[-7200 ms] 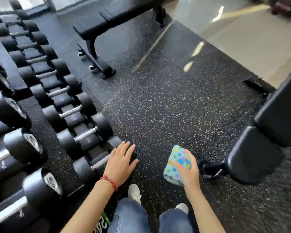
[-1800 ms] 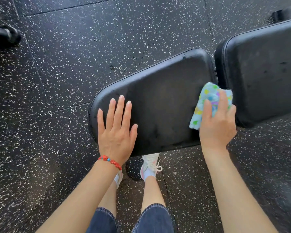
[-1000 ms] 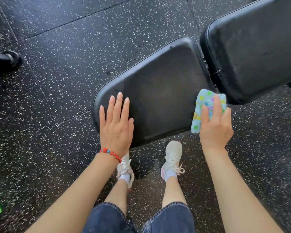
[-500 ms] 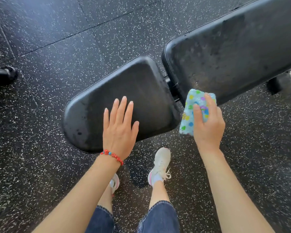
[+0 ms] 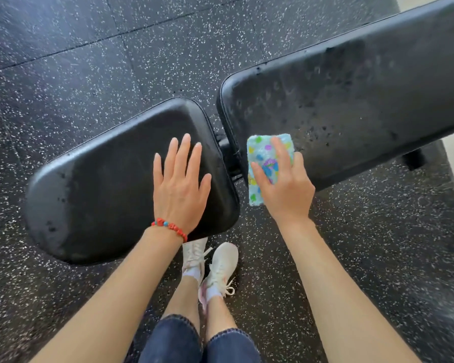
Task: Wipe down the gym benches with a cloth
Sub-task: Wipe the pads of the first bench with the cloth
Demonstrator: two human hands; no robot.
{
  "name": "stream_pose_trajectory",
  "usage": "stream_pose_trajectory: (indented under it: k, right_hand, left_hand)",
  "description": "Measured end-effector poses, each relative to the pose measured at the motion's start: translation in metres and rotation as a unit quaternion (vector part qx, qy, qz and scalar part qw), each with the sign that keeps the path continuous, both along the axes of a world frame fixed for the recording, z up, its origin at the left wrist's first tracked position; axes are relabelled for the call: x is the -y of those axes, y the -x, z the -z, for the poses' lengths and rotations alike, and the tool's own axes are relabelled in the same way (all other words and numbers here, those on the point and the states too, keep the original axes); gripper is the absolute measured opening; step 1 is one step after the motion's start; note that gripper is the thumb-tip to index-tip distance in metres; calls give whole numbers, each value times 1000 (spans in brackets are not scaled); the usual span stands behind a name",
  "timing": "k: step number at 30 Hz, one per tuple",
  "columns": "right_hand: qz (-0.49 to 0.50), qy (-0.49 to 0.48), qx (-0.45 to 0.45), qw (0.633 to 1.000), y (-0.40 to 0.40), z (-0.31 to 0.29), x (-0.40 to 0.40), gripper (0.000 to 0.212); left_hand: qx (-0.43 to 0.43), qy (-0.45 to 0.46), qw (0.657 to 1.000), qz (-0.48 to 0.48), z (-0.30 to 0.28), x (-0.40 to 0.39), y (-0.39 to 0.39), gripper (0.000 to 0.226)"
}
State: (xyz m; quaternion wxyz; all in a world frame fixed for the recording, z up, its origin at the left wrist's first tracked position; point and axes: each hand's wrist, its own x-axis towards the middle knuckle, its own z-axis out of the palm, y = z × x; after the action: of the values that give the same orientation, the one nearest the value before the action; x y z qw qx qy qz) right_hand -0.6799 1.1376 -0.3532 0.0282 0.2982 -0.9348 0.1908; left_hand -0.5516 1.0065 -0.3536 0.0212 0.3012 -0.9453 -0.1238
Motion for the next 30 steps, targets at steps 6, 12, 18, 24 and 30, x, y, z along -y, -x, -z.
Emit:
stream_pose_trajectory:
  k: [6, 12, 18, 24, 30]
  right_hand:
    - [-27, -43, -124, 991, 16, 16, 27, 46]
    - [-5, -40, -129, 991, 47, 15, 95, 46]
    - [23, -41, -133, 990, 44, 12, 83, 48]
    - [58, -65, -93, 992, 2, 7, 15, 45]
    - [75, -61, -83, 992, 22, 8, 44, 43]
  left_hand:
    - [3, 44, 999, -5, 18, 6, 9, 53]
    - [-4, 53, 999, -5, 18, 8, 8, 53]
    - [-8, 49, 999, -3, 18, 7, 6, 53]
    - [-4, 50, 999, -3, 17, 7, 7, 53]
    - [-6, 51, 999, -6, 18, 6, 8, 53]
